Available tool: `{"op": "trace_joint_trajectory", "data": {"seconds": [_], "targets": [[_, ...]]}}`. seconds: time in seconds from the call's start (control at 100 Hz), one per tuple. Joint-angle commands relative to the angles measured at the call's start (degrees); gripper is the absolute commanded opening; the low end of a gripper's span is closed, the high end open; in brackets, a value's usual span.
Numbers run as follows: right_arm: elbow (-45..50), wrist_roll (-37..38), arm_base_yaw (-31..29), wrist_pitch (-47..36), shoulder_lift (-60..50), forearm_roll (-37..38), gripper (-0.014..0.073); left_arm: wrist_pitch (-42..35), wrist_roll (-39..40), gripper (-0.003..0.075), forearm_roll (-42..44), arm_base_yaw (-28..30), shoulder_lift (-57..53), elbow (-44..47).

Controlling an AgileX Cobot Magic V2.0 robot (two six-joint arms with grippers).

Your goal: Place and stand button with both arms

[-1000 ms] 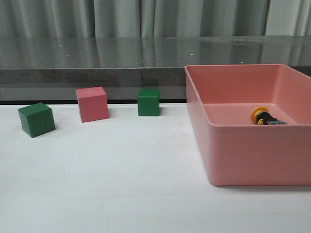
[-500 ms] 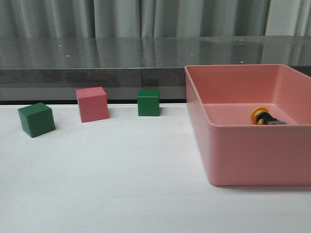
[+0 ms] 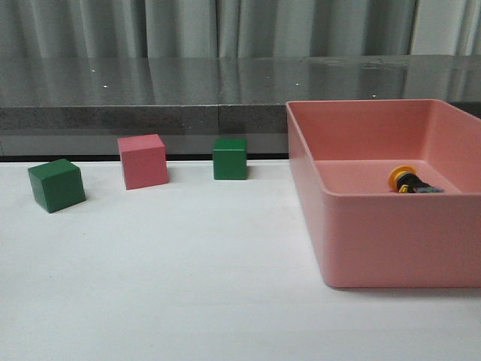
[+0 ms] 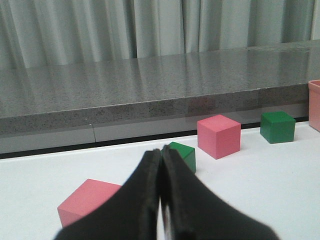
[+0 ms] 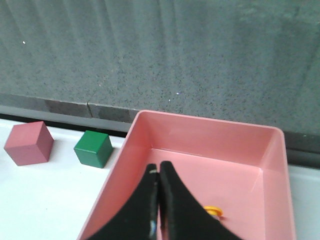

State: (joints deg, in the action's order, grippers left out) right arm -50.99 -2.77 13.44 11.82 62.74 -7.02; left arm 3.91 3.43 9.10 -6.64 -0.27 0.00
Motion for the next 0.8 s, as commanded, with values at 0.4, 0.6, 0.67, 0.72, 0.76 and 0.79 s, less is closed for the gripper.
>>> {"op": "trace_joint_trajectory", "data": {"seconds": [0.4,0.6,0.67,0.72,0.76,0.79], "targets": [[-8.8,-2.5,0.0,3.6,20.8,11.3,0.0647,-4.8,0.5,-0.0020,-0.6,0.1,-1.8,2.6],[-8.8,-2.5,-0.7,3.6,26.7,11.8,0.0586,-4.8,0.5,-0.0020,-0.6,0.1,-1.8,2.6],[-8.8,-2.5,-0.8,3.3,28.6,11.8,0.0574,-4.8,0.5,-0.0020,-0.6,0.1,-1.8,2.6],[-8.8,-2.5,-1.1,2.9,29.7,11.8,0.0569,-4.8,0.5,-0.0020,-0.6,0.1,-1.8,2.6],[-8.8,-2.5,-1.5,2.5,30.7,11.8,0.0568,-4.8,0.5,-0.0020,-0.6,0.1,-1.8,2.6],[-8.8,-2.5,-1.9,2.2,31.2,11.8,0.0568,-4.8,0.5,-0.0020,-0.6,0.1,-1.8,2.6]]}}
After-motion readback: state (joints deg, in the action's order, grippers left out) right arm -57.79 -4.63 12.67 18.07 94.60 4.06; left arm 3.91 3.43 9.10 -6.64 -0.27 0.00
